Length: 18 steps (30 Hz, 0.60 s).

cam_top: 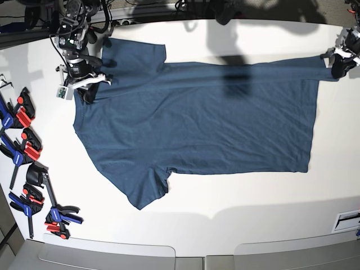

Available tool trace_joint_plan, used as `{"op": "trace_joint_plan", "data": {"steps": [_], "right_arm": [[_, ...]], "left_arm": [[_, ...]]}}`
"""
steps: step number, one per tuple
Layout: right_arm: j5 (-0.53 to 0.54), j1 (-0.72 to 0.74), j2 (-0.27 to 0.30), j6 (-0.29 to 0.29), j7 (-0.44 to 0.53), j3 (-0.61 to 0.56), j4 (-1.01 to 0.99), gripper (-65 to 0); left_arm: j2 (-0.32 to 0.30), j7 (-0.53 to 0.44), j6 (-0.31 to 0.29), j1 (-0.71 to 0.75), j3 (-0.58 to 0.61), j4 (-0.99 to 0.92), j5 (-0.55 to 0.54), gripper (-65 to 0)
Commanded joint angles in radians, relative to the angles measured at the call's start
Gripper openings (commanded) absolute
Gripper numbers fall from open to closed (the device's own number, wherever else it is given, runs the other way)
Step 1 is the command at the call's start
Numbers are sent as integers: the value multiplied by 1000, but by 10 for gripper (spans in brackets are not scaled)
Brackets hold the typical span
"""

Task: Fold the T-shirt properly
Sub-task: 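Pull the shirt taut with both grippers, away from the hem, then release the shirt and raise the right gripper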

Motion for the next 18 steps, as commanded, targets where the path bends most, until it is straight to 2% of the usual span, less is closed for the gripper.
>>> {"op": "trace_joint_plan", "data": {"steps": [1,17,18], "right_arm": [[3,6,11,-3,31,5,15,-650],[3,5,11,-2,21,5,15,-650],[3,5,11,1,18,5,15,-650]], "left_arm": [[-23,-27,3,-3,-9,14,-16,-650],[-23,-26,0,-31,-9,14,-16,-650],[-23,-25,0,-31,-9,14,-16,-631]]}}
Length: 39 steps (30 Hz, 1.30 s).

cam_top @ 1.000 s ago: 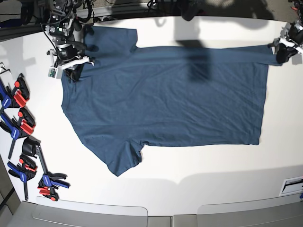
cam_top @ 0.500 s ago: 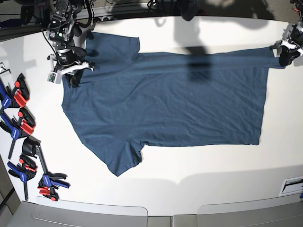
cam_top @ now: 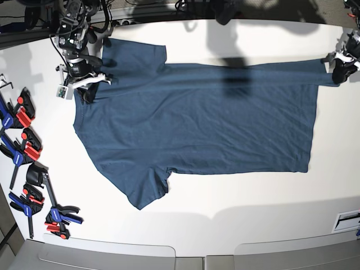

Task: Fold the T-shirt properly
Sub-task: 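Release the shirt and raise the right gripper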

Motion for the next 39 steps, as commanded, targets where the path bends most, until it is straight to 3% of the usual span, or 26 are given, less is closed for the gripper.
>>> {"op": "trace_joint_plan", "data": {"steps": [1,3,5,11,18,23,26,32,39], "right_arm": [[3,5,11,9,21,5,15,-602],[3,5,11,51,20,5,15,-430],[4,5,11,69,20,5,18,-332],[18,4,12,68,-49,46,93,-325],[266,-85,11,74,-227,196,239,-327],[427,-234,3,111,-278,253,246,-327],[462,-317,-28,130,-277,251,245,-327],[483,-398,-118,132,-271,246,239,-327],[472,-397,-127,132,-257,162,143,-327]], "left_arm": [[-23,-25,0,1,-9,14,-17,-544],[-24,-23,0,0,-9,14,-17,-426],[-31,-23,0,2,-9,14,-17,-413],[-118,-22,0,3,-16,15,-20,-413],[-231,1,3,3,-135,44,-21,-413],[-307,3,3,3,-208,50,-21,-413],[-345,3,4,3,-222,50,-21,-413],[-362,0,4,3,-222,50,-21,-413],[-360,-4,4,3,-222,50,-21,-413]]}}
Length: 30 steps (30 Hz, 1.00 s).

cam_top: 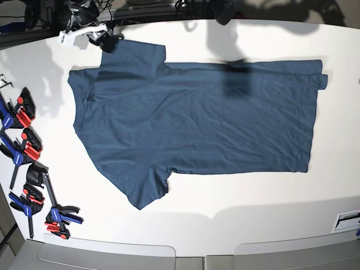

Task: Fold the T-shirt properly
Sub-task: 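Release the shirt and raise the right gripper, then press the right gripper onto the sleeve and fold it inward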

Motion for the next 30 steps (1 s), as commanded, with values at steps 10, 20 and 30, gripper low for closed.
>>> {"op": "trace_joint_plan", "data": {"steps": [10,20,30], "right_arm": [[2,-5,6,3,-4,-91,-3,-396],[87,0,6,82,3,-91,2,-650],[124,209,6,214,12,-91,8,-650]], "left_arm": [[-31,-30,1,0,-12,15,-17,-413],[-31,-31,1,0,-12,15,-17,-413],[-31,-31,1,0,-11,15,-17,-413]]}}
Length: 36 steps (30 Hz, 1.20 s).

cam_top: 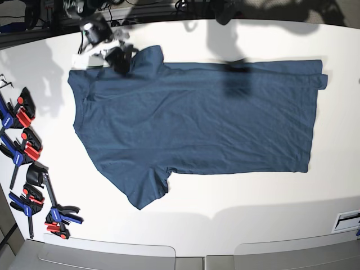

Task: Fold the T-shirt properly
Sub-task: 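Press the right gripper onto the sleeve and fold it inward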

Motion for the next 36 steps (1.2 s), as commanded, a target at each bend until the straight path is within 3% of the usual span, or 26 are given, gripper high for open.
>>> {"op": "trace_joint_plan", "data": {"steps": [1,5,12,17,19,22,24,33,36], "right_arm": [[12,33,6,27,19,2,19,-650],[-93,153,6,32,47,-26,19,-650],[-360,284,6,31,190,-155,19,-650],[-464,350,6,29,229,-222,19,-650],[-479,372,6,29,229,-233,19,-624],[-478,388,7,28,228,-233,19,-475],[-478,388,9,27,228,-231,19,-434],[-474,387,14,27,175,-227,19,-435],[-420,382,14,27,129,-195,19,-465]], "left_arm": [[-31,-30,1,0,-11,15,-17,-413],[-31,-30,1,0,-11,15,-17,-413],[-31,-30,1,0,-12,15,-17,-413],[-31,-29,1,0,-11,15,-16,-413],[-31,-29,1,0,-11,15,-16,-413],[-31,-25,1,0,-11,15,-16,-413],[-30,-22,1,0,-11,15,-16,-413],[-17,10,0,3,-11,15,-50,-419],[7,80,-73,3,-11,16,-120,-475]]}}
